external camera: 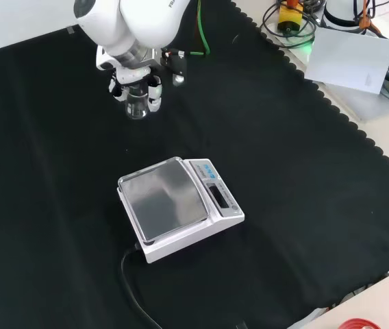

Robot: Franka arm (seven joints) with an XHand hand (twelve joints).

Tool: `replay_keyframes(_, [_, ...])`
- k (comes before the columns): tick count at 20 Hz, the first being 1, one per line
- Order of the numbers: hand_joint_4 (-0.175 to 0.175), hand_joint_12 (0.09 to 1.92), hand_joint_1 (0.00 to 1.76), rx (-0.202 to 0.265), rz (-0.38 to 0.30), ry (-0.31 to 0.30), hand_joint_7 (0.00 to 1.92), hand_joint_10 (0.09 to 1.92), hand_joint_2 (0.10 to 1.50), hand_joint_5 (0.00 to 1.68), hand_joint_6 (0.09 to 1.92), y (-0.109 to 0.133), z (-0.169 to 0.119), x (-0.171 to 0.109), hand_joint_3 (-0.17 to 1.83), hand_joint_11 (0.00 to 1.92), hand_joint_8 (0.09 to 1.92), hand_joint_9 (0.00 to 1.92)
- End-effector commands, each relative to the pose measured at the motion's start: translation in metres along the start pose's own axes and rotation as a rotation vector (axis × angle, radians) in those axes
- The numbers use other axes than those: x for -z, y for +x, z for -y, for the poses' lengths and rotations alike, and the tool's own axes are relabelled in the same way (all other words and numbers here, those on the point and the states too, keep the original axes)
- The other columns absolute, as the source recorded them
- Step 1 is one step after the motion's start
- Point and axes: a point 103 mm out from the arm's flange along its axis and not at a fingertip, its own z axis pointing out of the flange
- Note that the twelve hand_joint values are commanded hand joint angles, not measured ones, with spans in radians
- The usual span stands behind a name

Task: Pick up the beaker.

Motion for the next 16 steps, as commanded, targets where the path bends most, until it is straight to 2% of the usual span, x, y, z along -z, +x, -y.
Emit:
replay_keyframes(1, [-0.175,0.75,1.40,0.028,-0.008,-0.014,0.93,0.87,1.03,1.04,0.91,-0.001,0.007,0.022,0.04,1.32,1.15,1.07])
replay_keyframes(10, [-0.175,0.74,1.40,0.098,0.004,-0.077,0.94,0.87,1.03,1.04,0.90,0.021,0.024,0.080,0.03,1.31,1.16,1.08])
replay_keyframes(16, [-0.175,0.74,1.40,0.155,0.027,-0.122,0.94,0.86,1.03,1.05,0.89,0.058,0.047,0.124,0.02,1.31,1.16,1.08])
